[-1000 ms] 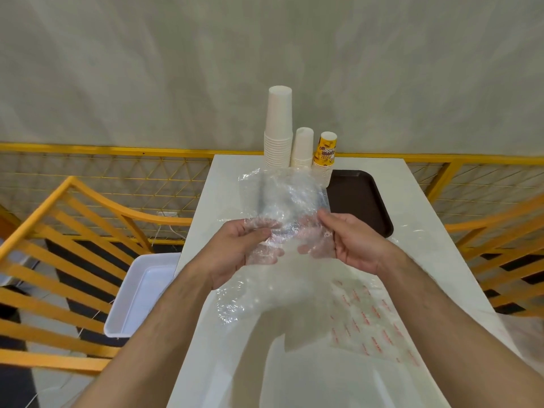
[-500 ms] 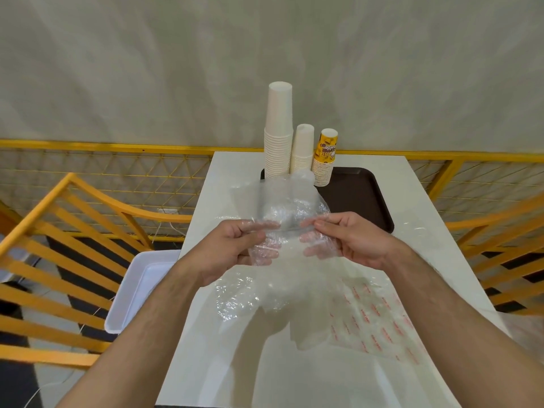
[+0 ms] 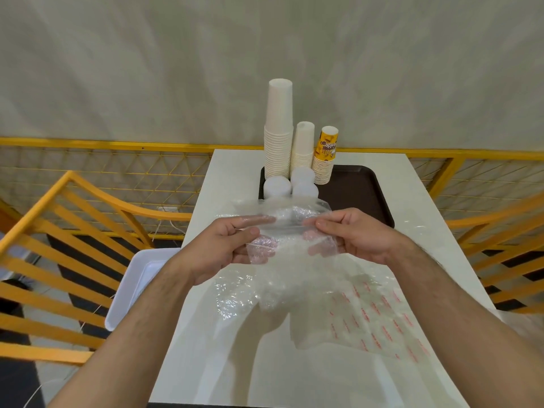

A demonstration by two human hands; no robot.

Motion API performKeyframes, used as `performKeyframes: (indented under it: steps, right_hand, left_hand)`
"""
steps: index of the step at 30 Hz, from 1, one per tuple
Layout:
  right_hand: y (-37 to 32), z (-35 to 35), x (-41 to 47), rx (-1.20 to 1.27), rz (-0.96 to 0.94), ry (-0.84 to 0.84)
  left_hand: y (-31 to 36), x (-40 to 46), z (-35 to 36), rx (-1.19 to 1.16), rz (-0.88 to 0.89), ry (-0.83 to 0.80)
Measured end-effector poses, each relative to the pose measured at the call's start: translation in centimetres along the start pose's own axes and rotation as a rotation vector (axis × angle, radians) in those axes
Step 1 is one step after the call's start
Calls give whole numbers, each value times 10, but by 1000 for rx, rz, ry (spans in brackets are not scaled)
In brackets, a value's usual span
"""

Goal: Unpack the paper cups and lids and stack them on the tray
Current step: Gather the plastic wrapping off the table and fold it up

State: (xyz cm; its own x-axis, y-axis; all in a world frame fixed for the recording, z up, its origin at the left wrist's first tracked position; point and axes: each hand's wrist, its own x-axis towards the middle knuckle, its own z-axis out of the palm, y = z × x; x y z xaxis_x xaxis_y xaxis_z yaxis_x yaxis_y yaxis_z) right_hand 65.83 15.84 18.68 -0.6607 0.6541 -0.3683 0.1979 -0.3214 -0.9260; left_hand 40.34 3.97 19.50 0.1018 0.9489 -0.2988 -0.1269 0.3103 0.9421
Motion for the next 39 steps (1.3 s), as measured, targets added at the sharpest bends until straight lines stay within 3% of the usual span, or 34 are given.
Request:
performKeyframes:
  steps: [16,21,27,31,35,39]
  right_hand:
    - [-1,-1,9,124,45,-125]
    - [-18,-5,20,124,20,-96]
    - [-139,-3,-9,-8,-359,-138]
    - [-186,6,-40,-49,-633,-171]
    - [-164,-4,-15,-178,-527,-20]
    - [-147,-9,5,-202,-417,-44]
  left_hand:
    - [10,-2,-7,124,7,2]
    - [26,-3,-11,282,78,38]
    - [139,-35,12,309,447,46]
    - [180,-61,17,529,726,20]
    - [160,-43,9,682,607,16]
    - [142,-32,2,703,504,48]
